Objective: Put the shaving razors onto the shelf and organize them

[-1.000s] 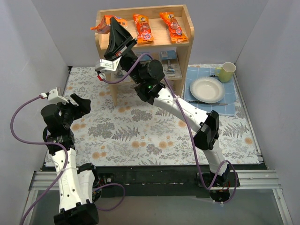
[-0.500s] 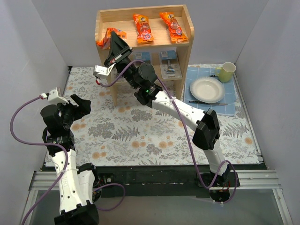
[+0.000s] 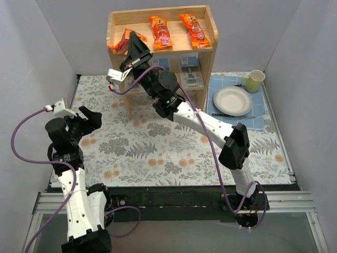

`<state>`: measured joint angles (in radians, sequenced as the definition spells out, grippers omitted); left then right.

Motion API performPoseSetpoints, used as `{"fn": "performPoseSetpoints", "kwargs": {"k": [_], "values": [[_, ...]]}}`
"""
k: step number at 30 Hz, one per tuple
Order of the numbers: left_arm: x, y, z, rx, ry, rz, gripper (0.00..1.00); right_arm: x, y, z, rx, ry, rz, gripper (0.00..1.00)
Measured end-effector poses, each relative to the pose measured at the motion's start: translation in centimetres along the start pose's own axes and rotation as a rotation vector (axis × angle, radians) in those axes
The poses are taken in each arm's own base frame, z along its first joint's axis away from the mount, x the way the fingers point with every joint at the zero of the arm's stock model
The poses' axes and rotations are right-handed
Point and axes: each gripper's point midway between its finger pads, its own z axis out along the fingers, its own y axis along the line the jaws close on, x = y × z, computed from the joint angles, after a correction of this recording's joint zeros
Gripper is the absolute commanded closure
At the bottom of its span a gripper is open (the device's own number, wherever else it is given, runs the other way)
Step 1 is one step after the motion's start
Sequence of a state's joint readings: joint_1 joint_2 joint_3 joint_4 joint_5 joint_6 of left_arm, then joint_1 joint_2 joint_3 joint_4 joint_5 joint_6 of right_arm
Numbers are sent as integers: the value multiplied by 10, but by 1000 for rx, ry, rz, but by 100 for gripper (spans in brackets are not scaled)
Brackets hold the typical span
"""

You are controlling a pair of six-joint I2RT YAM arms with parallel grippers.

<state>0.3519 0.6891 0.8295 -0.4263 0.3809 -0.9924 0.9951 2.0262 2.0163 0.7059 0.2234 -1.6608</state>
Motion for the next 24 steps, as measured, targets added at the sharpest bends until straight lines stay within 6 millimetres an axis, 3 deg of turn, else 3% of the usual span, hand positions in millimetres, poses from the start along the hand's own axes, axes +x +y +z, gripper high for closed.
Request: {"fn": "performPoseSetpoints", "kwargs": {"k": [5,8,17,21,24], "values": [[0,0,0,0,1,-5,25,12,-23,14,102,56,-14,99],[0,1,0,-2,1,-9,25,22,-24,15,124,93,-21,99],[0,1,0,-2,1,-12,24,22,29,6,14,82,-56,99],[0,2,0,-6,1,-14,24,11,62,-14,-90,28,-65,99],[1,3,1,-7,2,-15,24,1,75,-27,-142,-8,-66,99]]}}
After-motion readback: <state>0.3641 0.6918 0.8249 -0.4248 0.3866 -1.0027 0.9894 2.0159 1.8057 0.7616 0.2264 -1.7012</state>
